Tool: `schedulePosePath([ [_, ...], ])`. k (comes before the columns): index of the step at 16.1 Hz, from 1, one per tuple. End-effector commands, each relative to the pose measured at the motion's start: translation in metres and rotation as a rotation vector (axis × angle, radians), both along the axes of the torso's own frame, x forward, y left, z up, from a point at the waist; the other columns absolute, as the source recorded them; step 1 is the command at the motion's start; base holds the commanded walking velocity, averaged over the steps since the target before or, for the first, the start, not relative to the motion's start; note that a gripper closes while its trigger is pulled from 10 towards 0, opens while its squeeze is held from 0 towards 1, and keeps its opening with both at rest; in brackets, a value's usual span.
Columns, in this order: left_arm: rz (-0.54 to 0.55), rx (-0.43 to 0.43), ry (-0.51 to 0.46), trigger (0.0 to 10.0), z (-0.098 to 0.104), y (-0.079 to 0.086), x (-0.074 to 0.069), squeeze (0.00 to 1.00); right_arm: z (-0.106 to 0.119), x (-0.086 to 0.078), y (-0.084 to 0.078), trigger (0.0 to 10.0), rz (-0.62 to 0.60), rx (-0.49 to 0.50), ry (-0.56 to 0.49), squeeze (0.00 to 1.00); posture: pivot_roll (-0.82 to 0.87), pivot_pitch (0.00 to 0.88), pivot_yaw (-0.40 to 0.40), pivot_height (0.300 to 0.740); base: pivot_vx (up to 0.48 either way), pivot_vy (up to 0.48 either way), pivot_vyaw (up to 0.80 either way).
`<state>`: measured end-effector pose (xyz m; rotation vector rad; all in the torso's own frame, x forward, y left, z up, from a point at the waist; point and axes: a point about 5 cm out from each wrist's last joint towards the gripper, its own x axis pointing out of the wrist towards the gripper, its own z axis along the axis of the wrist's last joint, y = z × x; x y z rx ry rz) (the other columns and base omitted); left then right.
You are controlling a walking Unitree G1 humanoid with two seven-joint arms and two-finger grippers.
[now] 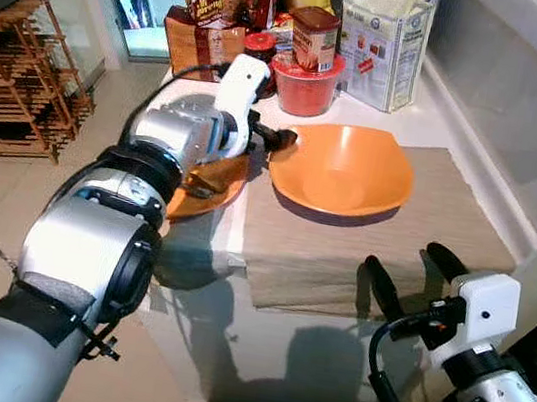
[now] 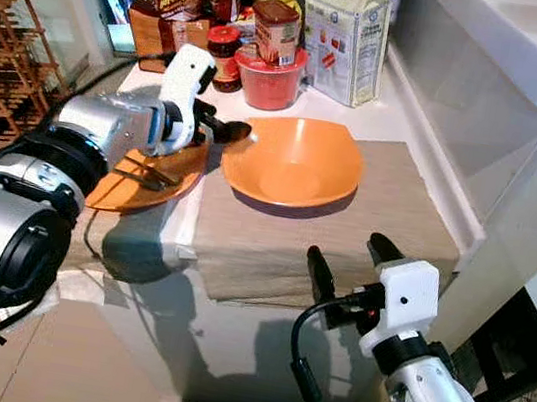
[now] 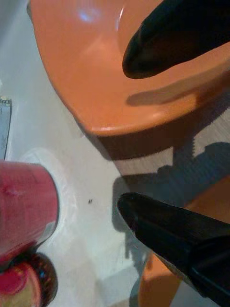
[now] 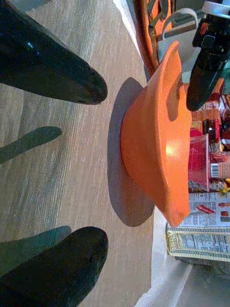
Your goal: Setting the table
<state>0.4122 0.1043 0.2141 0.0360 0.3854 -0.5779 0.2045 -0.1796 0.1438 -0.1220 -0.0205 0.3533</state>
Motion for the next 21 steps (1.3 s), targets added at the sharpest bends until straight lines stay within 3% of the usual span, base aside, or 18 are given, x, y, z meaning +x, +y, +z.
schedulePosePath([
  [1, 0.022, -0.016, 0.023, 10.0, -0.002, 0.004, 0.0, 0.0, 0.004, -0.002, 0.003, 10.0, 0.018, 0.002, -0.008, 0.0, -0.13, 0.0, 0.14, 0.74, 0.0, 0.0, 0.0],
  [7, 0.031, -0.076, 0.084, 10.0, -0.015, -0.002, -0.004, 0.0, 0.005, -0.003, 0.002, 10.0, 0.019, -0.004, 0.001, 0.0, -0.14, 0.0, 0.132, 0.74, 0.0, 0.0, 0.0],
  [16, 0.048, -0.047, 0.166, 10.0, -0.043, -0.008, -0.012, 0.0, 0.005, -0.006, 0.003, 10.0, 0.022, 0.003, 0.013, 0.0, -0.15, 0.008, 0.13, 0.74, 0.0, 0.0, 0.0],
  [17, 0.049, -0.053, 0.164, 9.1, -0.043, -0.009, -0.012, 0.02, 0.005, -0.006, 0.003, 10.0, 0.023, 0.002, 0.014, 0.0, -0.15, 0.007, 0.129, 0.74, 0.0, 0.0, 0.0],
  [18, 0.052, -0.054, 0.157, 0.0, -0.042, -0.009, -0.011, 0.37, 0.005, -0.006, 0.003, 10.0, 0.023, 0.001, 0.014, 0.0, -0.15, 0.007, 0.129, 0.74, 0.0, 0.0, 0.0],
  [19, 0.068, -0.059, 0.135, 0.0, -0.039, -0.009, -0.009, 0.47, 0.005, -0.005, 0.003, 10.0, 0.023, 0.0, 0.014, 0.0, -0.15, 0.005, 0.129, 0.74, 0.0, 0.0, 0.0],
  [20, 0.072, -0.064, 0.123, 0.0, -0.037, -0.009, -0.008, 0.46, 0.005, -0.005, 0.003, 10.0, 0.022, 0.001, 0.014, 0.0, -0.15, 0.005, 0.13, 0.74, 0.0, 0.0, 0.0],
  [21, 0.079, -0.068, 0.117, 0.0, -0.036, -0.009, -0.008, 0.26, 0.004, -0.005, 0.003, 10.0, 0.022, 0.002, 0.014, 0.0, -0.15, 0.002, 0.13, 0.74, 0.0, 0.0, 0.0],
])
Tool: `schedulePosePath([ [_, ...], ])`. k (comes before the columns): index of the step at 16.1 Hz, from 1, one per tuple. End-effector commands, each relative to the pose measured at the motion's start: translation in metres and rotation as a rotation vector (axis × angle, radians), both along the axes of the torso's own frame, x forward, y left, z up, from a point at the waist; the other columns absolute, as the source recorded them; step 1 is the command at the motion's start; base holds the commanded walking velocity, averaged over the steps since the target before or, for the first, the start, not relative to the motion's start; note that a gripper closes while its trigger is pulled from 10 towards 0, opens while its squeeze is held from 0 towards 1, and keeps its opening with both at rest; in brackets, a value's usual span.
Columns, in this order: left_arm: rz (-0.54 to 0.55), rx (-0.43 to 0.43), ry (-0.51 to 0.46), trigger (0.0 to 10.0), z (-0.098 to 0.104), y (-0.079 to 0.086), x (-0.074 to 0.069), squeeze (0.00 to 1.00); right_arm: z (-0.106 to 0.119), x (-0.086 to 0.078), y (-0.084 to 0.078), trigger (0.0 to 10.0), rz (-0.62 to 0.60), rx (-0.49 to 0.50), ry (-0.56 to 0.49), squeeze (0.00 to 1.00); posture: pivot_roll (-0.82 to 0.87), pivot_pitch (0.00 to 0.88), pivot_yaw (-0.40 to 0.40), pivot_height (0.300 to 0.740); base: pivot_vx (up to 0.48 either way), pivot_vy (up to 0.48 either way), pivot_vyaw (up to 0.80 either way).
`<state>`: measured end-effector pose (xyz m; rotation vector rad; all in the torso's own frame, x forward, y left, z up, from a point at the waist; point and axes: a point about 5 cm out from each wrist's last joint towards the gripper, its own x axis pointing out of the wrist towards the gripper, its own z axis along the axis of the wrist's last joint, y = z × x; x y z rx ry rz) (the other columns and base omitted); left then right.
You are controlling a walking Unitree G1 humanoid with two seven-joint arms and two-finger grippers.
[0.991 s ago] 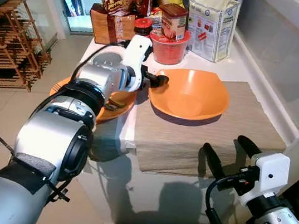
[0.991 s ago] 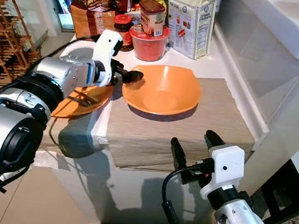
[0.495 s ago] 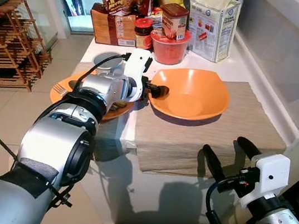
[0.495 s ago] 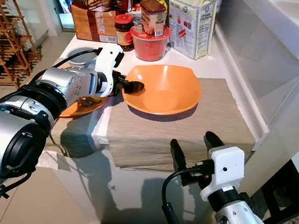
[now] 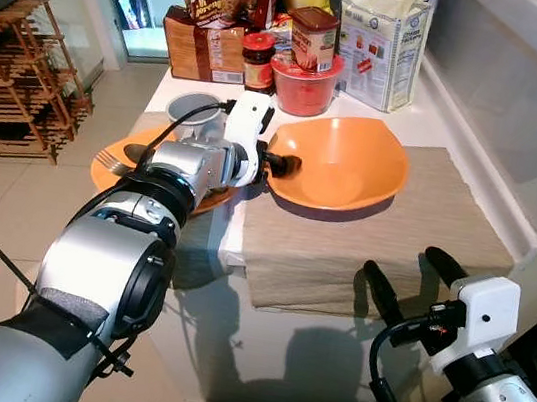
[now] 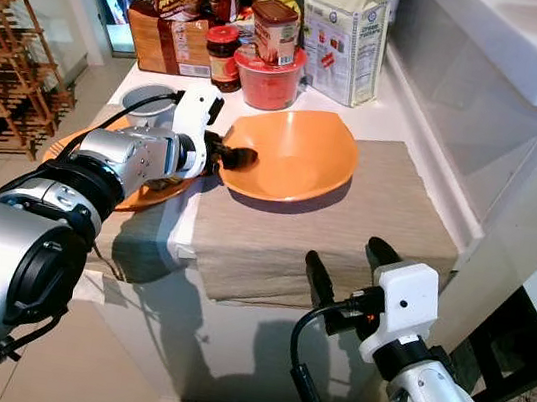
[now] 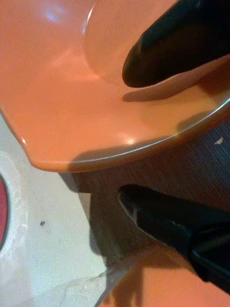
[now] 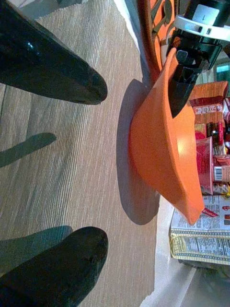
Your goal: Setting the table
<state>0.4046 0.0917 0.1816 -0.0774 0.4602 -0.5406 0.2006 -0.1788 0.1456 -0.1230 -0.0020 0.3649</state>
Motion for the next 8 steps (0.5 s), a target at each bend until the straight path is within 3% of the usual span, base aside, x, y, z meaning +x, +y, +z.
schedulePosePath([
  [1, 0.008, 0.016, 0.002, 0.0, -0.002, 0.003, 0.0, 0.0, 0.002, 0.0, 0.003, 10.0, 0.011, 0.009, -0.003, 0.0, -0.15, 0.0, 0.131, 0.74, 0.0, 0.0, 0.0],
  [8, -0.011, 0.048, 0.002, 0.0, -0.013, 0.0, -0.003, 0.0, 0.0, 0.001, 0.005, 10.0, 0.013, 0.016, 0.002, 0.0, -0.15, 0.0, 0.132, 0.74, 0.0, 0.0, 0.0],
])
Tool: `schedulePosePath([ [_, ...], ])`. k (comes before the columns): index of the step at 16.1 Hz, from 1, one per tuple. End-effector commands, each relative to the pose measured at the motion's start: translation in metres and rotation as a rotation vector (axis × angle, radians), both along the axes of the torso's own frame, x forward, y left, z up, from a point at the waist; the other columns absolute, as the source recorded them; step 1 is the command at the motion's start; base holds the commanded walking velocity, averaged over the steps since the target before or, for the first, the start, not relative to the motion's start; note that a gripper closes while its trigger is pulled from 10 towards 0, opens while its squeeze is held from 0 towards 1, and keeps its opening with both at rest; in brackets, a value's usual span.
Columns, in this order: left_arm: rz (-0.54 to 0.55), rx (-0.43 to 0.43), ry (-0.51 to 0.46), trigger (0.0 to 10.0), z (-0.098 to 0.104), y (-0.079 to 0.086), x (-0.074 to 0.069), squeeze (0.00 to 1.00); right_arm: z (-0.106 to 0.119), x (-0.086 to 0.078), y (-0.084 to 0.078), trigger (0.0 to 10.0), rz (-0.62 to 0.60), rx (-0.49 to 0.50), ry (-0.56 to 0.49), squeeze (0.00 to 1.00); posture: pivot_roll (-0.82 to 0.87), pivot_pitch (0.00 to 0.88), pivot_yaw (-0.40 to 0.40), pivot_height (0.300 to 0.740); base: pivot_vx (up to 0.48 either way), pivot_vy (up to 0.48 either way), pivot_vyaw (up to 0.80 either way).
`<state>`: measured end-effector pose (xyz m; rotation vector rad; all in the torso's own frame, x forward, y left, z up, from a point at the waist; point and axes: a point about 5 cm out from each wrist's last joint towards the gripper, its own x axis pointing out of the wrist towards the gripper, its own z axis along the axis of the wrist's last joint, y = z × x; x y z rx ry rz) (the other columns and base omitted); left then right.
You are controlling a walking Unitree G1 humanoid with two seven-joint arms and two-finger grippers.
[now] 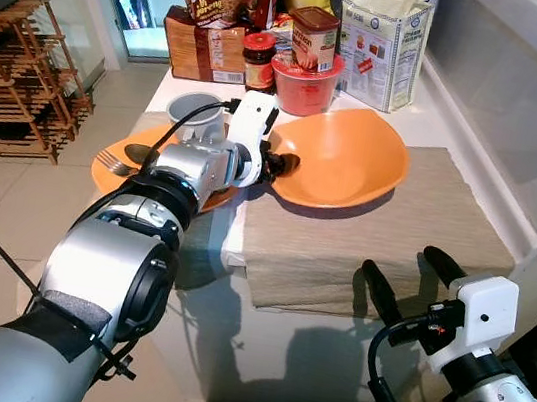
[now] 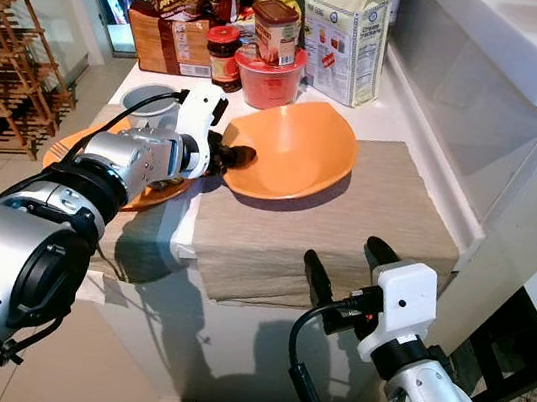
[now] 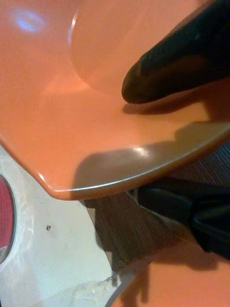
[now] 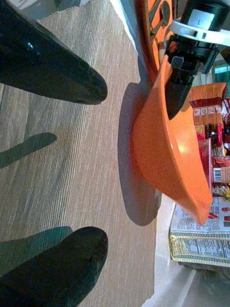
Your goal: Setting the table
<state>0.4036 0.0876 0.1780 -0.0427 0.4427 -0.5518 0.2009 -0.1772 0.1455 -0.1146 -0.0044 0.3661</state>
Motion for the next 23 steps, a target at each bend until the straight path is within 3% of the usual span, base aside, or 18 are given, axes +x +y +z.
schedulePosePath([
  [1, -0.002, 0.044, 0.003, 0.0, -0.009, 0.003, -0.002, 0.0, -0.001, 0.001, 0.003, 10.0, 0.009, 0.01, 0.005, 0.0, -0.15, 0.0, 0.132, 0.74, 0.0, 0.0, 0.0],
  [5, -0.005, 0.056, -0.055, 0.0, -0.007, 0.003, -0.001, 0.0, -0.002, 0.0, 0.003, 10.0, 0.004, 0.017, 0.012, 0.0, -0.14, 0.0, 0.129, 0.74, 0.0, 0.0, 0.0],
  [10, 0.003, 0.002, -0.141, 0.0, -0.003, 0.002, 0.0, 0.0, -0.006, 0.0, 0.003, 10.0, 0.004, 0.021, 0.027, 0.0, -0.14, 0.0, 0.122, 0.74, 0.0, 0.0, 0.0],
  [15, 0.007, -0.036, -0.143, 0.0, -0.011, 0.002, -0.003, 0.0, -0.008, 0.0, 0.004, 10.0, 0.005, 0.025, 0.036, 0.0, -0.14, 0.004, 0.123, 0.74, 0.0, 0.0, 0.0],
  [23, 0.029, -0.095, -0.202, 0.0, -0.004, 0.0, -0.001, 0.0, -0.012, 0.0, 0.004, 10.0, 0.002, 0.024, 0.05, 0.0, -0.13, 0.006, 0.122, 0.74, 0.0, 0.0, 0.0],
])
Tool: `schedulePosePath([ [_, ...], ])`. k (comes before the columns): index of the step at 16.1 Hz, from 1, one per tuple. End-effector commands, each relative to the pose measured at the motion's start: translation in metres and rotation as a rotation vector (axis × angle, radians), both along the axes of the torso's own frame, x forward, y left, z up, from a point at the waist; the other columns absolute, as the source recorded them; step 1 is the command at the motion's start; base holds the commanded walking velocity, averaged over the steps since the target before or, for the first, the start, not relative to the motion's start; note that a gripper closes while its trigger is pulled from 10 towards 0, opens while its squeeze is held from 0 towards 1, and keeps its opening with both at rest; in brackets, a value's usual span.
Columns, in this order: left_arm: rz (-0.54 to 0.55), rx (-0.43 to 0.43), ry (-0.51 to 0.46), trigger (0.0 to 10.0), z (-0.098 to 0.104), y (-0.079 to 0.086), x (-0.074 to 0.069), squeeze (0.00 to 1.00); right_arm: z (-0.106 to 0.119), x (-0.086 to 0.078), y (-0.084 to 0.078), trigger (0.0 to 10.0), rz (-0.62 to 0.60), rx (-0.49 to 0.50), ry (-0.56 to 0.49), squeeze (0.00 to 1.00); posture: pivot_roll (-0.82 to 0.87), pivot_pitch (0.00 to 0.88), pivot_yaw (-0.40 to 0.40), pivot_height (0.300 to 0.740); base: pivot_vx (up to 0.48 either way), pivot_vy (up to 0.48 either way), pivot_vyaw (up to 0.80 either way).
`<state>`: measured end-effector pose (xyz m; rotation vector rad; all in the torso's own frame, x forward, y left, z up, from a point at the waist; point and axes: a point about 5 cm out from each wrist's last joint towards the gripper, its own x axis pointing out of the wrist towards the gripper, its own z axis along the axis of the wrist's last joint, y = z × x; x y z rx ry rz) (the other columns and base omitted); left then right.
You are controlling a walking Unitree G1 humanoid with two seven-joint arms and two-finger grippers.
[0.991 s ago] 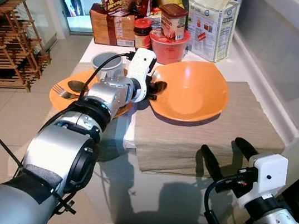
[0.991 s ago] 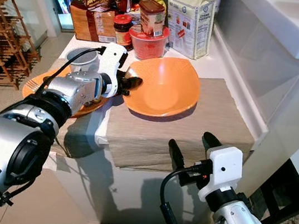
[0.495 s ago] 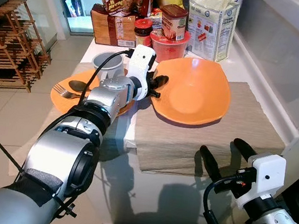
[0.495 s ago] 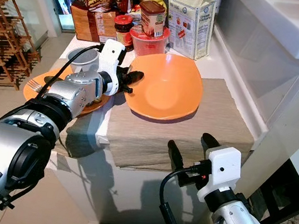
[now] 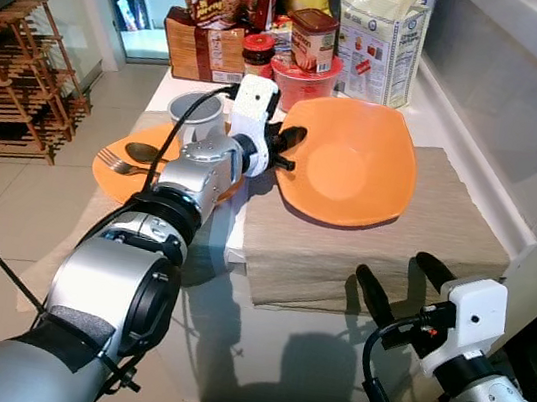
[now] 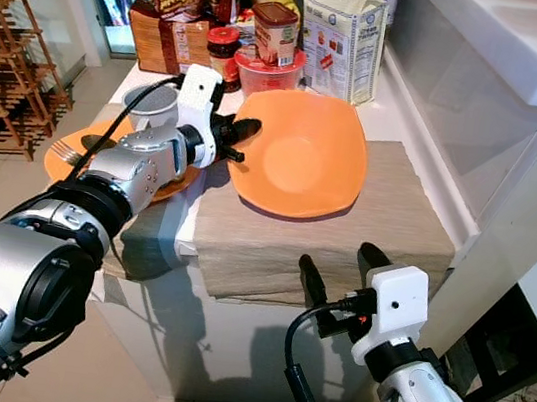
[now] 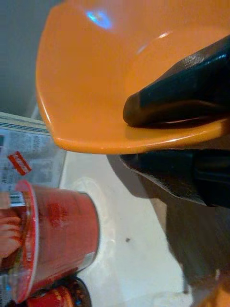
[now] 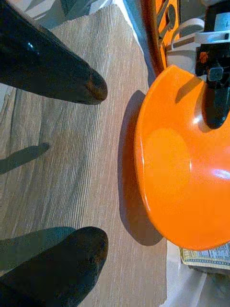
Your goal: Setting the table
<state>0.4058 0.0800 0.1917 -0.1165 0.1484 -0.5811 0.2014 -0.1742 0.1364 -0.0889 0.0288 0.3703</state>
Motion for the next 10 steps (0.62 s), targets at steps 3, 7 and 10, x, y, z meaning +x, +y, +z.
schedulePosePath([
  [3, 0.058, 0.024, 0.011, 0.0, -0.007, 0.01, 0.001, 0.0, -0.005, 0.0, 0.001, 10.0, -0.003, 0.009, 0.018, 0.0, -0.13, 0.0, 0.122, 0.74, 0.0, 0.0, 0.0],
  [7, 0.067, 0.001, -0.043, 0.0, -0.002, 0.011, 0.001, 0.0, -0.008, 0.001, 0.001, 10.0, -0.005, 0.009, 0.022, 0.0, -0.13, 0.0, 0.123, 0.74, 0.0, 0.0, 0.0],
  [10, 0.04, -0.019, -0.105, 0.0, 0.003, 0.007, -0.001, 0.0, -0.013, 0.001, 0.002, 10.0, -0.006, 0.009, 0.032, 0.0, -0.12, 0.0, 0.121, 0.74, 0.0, 0.0, 0.0],
])
